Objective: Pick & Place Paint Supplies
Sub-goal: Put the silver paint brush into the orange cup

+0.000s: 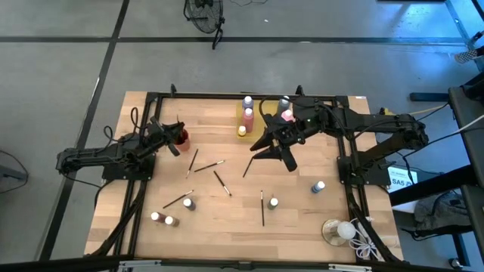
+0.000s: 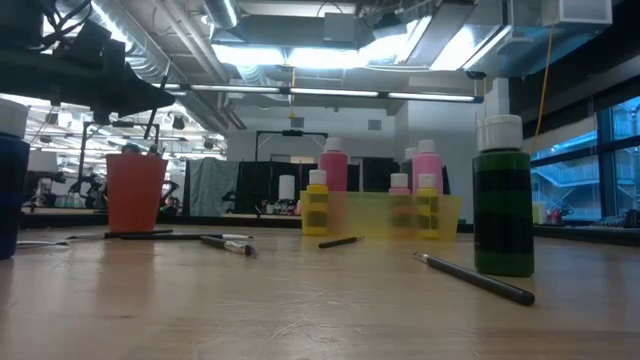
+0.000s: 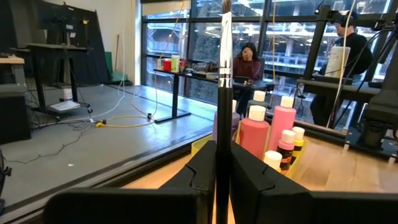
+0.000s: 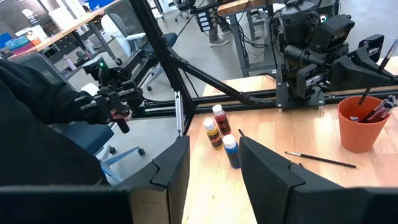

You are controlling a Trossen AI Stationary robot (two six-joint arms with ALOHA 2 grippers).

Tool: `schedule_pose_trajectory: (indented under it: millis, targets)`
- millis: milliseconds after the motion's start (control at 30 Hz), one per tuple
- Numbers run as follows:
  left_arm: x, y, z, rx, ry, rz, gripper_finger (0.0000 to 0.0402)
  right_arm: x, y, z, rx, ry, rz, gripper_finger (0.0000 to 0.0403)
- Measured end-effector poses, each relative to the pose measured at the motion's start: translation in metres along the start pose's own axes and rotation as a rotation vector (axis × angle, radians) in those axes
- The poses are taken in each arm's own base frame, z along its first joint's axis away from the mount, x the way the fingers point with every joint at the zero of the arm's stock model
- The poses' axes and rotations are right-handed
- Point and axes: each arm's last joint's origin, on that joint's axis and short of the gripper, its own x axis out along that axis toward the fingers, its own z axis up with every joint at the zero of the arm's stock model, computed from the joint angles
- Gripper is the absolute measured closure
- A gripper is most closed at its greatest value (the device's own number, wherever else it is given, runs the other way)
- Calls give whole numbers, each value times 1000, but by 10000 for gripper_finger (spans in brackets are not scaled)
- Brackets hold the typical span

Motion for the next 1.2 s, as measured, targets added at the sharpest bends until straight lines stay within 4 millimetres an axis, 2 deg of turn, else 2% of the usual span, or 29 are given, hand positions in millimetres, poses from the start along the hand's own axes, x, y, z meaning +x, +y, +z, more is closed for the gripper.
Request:
schedule_pose_trajectory:
  millis: [1200]
  targets:
    - [3,-1,-5,-6,52,42,374,-1,-1,0,-8,3,1,263]
